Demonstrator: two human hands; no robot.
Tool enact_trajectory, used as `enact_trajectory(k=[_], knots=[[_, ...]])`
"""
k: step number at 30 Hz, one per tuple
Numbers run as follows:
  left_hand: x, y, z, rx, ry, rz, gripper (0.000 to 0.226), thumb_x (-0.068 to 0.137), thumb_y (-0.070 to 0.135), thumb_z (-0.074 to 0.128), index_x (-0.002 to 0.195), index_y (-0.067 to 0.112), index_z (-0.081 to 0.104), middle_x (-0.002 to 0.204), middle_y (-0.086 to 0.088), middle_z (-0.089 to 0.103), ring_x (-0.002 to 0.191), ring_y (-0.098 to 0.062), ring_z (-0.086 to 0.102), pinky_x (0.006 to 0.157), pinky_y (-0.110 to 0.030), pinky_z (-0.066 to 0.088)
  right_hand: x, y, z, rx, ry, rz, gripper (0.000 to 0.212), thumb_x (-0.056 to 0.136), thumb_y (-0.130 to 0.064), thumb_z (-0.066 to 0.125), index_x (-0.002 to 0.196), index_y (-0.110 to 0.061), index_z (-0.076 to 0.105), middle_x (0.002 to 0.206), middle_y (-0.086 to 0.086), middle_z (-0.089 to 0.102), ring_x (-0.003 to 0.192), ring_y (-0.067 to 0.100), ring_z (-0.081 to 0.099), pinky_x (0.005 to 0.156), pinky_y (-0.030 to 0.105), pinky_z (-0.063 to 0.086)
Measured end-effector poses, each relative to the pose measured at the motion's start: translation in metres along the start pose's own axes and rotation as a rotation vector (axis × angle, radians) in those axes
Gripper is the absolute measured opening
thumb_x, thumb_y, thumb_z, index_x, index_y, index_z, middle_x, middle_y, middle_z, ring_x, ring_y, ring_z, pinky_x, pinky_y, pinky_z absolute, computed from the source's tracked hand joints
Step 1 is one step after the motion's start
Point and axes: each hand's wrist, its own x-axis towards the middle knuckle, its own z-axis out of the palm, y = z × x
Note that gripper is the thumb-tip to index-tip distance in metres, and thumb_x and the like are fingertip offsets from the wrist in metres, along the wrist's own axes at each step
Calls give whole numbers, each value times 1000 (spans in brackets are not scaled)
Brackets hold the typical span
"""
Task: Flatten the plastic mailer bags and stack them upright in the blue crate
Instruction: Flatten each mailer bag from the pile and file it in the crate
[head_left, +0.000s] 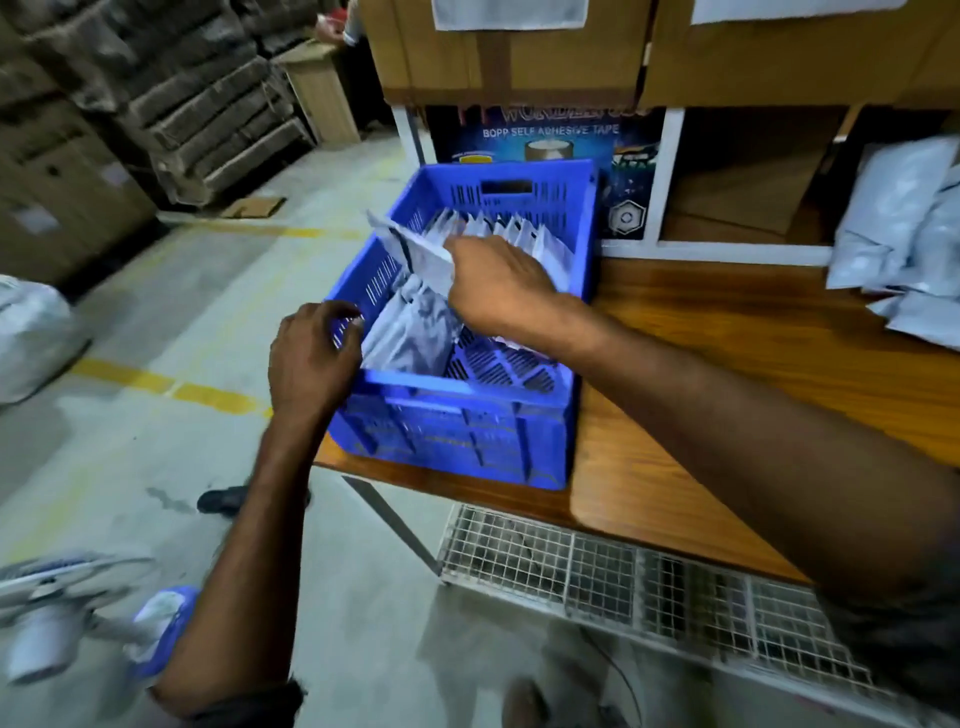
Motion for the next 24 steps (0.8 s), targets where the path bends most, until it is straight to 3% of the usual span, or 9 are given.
enact_trajectory(k=[3,5,7,11,13,15,18,21,24], knots=[[30,-8,-1,62,-91,31,30,92,39,55,108,23,75,109,-11,74,102,-39,65,81,-47,53,41,-11,24,-39,-203,182,23,93,-8,56,115,-8,59,111,13,58,103,32,61,74,33,42],[44,-7,3,93,-113,55,21,94,35,60,103,23,75,102,-10,75,98,-39,65,78,-45,52,57,-13,45,-74,-337,228,3,94,-4,54,91,-5,53,96,12,49,80,28,55,65,31,42],[50,-4,9,155,-124,97,17,95,33,62,101,23,75,98,-9,74,98,-39,63,80,-44,45,64,-4,67,-33,-437,298,15,99,-3,50,84,-4,53,90,12,50,73,24,53,62,30,42],[50,-12,20,215,-138,136,18,95,38,58,98,26,71,101,-2,73,105,-35,59,90,-45,38,65,6,117,380,-564,374,47,106,-27,47,140,5,49,141,22,54,129,33,54,104,36,46],[51,-14,20,184,-132,120,21,97,40,56,102,27,72,102,0,73,106,-33,58,90,-44,36,67,-3,126,871,-517,561,52,108,-46,36,132,-2,52,129,18,62,110,18,67,88,31,57],[50,-13,19,165,-121,114,22,98,41,56,104,28,72,102,1,72,106,-32,58,91,-44,36,75,-2,123,1035,-413,658,34,110,-32,32,111,-11,59,100,9,67,74,12,64,60,23,49],[48,-12,20,146,-117,122,20,100,40,56,104,29,72,99,2,72,104,-31,57,90,-44,36,77,17,114,600,-407,445,38,100,-8,45,138,-6,50,107,13,63,68,15,49,54,24,41],[48,-10,19,156,-115,115,19,99,40,57,102,29,72,98,2,72,104,-31,58,89,-44,36,70,25,128,301,-715,261,96,92,8,55,161,-12,-9,137,25,55,76,22,59,50,26,47],[49,-8,19,168,-112,113,18,98,39,58,102,28,72,98,1,71,104,-32,58,89,-44,36,65,19,149,65,-736,82,108,96,-5,59,154,-25,-30,156,31,32,121,39,58,92,41,50]])
